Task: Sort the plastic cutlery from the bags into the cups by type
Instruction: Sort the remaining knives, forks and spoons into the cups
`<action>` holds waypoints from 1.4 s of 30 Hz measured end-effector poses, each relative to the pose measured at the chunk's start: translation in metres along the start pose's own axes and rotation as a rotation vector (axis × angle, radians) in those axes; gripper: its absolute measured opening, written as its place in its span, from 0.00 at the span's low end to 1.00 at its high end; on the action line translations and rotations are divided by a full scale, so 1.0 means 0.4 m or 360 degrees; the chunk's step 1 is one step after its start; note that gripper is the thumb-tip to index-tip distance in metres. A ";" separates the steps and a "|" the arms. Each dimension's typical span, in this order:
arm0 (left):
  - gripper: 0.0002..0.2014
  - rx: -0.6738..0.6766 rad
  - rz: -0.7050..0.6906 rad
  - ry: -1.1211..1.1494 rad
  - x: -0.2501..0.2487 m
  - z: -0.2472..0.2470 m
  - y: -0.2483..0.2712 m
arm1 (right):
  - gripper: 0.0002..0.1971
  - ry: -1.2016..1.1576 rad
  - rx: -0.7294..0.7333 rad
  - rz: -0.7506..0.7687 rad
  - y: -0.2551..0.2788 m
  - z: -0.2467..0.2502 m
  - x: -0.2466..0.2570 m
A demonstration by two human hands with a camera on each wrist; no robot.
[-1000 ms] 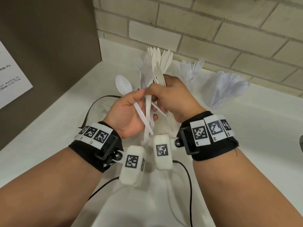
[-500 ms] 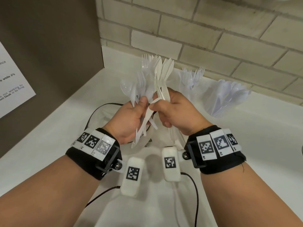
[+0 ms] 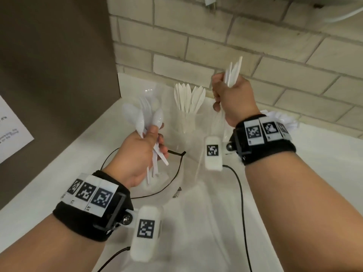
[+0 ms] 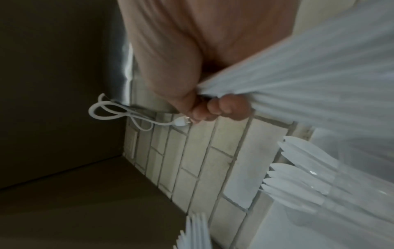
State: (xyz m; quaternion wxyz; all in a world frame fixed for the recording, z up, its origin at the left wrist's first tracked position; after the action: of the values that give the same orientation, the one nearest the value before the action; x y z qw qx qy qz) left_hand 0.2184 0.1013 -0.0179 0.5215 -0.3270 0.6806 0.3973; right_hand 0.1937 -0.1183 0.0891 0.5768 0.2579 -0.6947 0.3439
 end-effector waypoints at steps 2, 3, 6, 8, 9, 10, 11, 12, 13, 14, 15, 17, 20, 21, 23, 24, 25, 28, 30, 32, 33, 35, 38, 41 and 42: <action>0.12 -0.0044 0.0075 -0.0078 0.007 -0.003 -0.007 | 0.06 0.0062 -0.0025 -0.0072 -0.029 -0.002 -0.035; 0.12 -0.0059 0.0109 -0.0098 0.013 -0.003 -0.011 | 0.05 0.0090 -0.0040 -0.0123 -0.035 0.003 -0.058; 0.12 -0.0059 0.0169 -0.0130 0.026 -0.005 -0.017 | 0.02 0.0111 -0.0115 -0.0211 -0.033 0.029 -0.108; 0.12 -0.0035 0.0176 -0.0165 0.033 -0.012 -0.018 | 0.04 0.0127 -0.0153 -0.0231 -0.031 0.046 -0.124; 0.12 -0.0022 0.0173 -0.0186 0.035 -0.019 -0.017 | 0.05 0.0150 -0.0150 -0.0240 -0.030 0.053 -0.129; 0.12 -0.0012 0.0167 -0.0202 0.037 -0.025 -0.017 | 0.06 0.0199 -0.0129 -0.0262 -0.029 0.058 -0.138; 0.12 0.0000 0.0159 -0.0214 0.037 -0.032 -0.017 | 0.06 0.0301 -0.0101 -0.0300 -0.028 0.063 -0.151; 0.11 0.0012 0.0151 -0.0220 0.035 -0.039 -0.016 | 0.08 0.0462 -0.0059 -0.0364 -0.026 0.068 -0.174; 0.11 0.0018 0.0147 -0.0221 0.033 -0.044 -0.016 | 0.11 0.0655 0.0003 -0.0453 -0.021 0.071 -0.203; 0.11 0.0018 0.0148 -0.0215 0.031 -0.048 -0.016 | 0.15 0.0840 0.0090 -0.0544 -0.012 0.069 -0.237; 0.11 0.0016 0.0152 -0.0207 0.029 -0.050 -0.016 | 0.18 0.0984 0.0193 -0.0616 0.000 0.062 -0.271; 0.12 0.0011 0.0167 -0.0192 0.027 -0.055 -0.015 | 0.18 0.1217 0.0378 -0.0658 0.016 0.039 -0.322; 0.13 0.0007 0.0164 -0.0197 0.025 -0.057 -0.014 | 0.21 0.1518 0.0497 -0.0733 0.025 0.016 -0.375; 0.13 0.0007 0.0163 -0.0200 0.025 -0.057 -0.014 | 0.22 0.1620 0.0542 -0.0783 0.030 0.012 -0.387; 0.13 0.0007 0.0165 -0.0199 0.025 -0.053 -0.013 | 0.17 0.1695 0.0590 -0.0850 0.030 0.003 -0.404; 0.13 0.0005 0.0163 -0.0194 0.024 -0.051 -0.013 | 0.13 0.1669 0.0573 -0.0851 0.029 0.000 -0.406; 0.13 0.0003 0.0159 -0.0185 0.022 -0.048 -0.013 | 0.11 0.1702 0.0590 -0.0852 0.026 -0.005 -0.411; 0.12 0.0001 0.0139 -0.0152 0.018 -0.041 -0.012 | 0.07 0.1910 0.0760 -0.0886 0.041 -0.022 -0.426; 0.12 -0.0006 0.0140 -0.0126 0.019 -0.036 -0.012 | 0.08 0.1840 0.0767 -0.0856 0.043 -0.028 -0.408; 0.12 -0.0028 0.0146 -0.0081 0.020 -0.028 -0.013 | 0.06 0.1623 0.0698 -0.0818 0.036 -0.028 -0.349; 0.12 -0.0045 0.0147 -0.0062 0.020 -0.023 -0.014 | 0.06 0.1454 0.0669 -0.0780 0.029 -0.033 -0.311; 0.11 -0.0074 0.0151 -0.0041 0.022 -0.015 -0.017 | 0.11 0.0980 0.0560 -0.0617 -0.008 -0.053 -0.215; 0.11 -0.0085 0.0161 -0.0021 0.024 -0.013 -0.021 | 0.09 0.0298 0.0297 -0.0207 -0.080 -0.072 -0.076; 0.11 -0.0077 0.0157 -0.0005 0.022 -0.012 -0.025 | 0.06 0.0160 0.0181 0.0094 -0.131 -0.093 -0.016; 0.10 -0.0075 0.0150 -0.0001 0.021 -0.011 -0.027 | 0.07 0.0153 0.0136 0.0159 -0.146 -0.097 -0.012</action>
State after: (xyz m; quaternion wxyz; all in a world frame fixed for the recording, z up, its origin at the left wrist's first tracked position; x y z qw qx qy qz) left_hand 0.2236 0.0922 -0.0274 0.4948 -0.3066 0.6855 0.4374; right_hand 0.2629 -0.1254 0.0988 0.5800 0.2305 -0.6629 0.4136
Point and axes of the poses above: each hand's wrist, its own y-axis away from the middle knuckle, its own z-axis out of the back of the hand, x = y × z, the point moved 8 cm from there along -y, towards the middle knuckle, and after that the axes turned 13 degrees about -y, right-handed, at the moved point
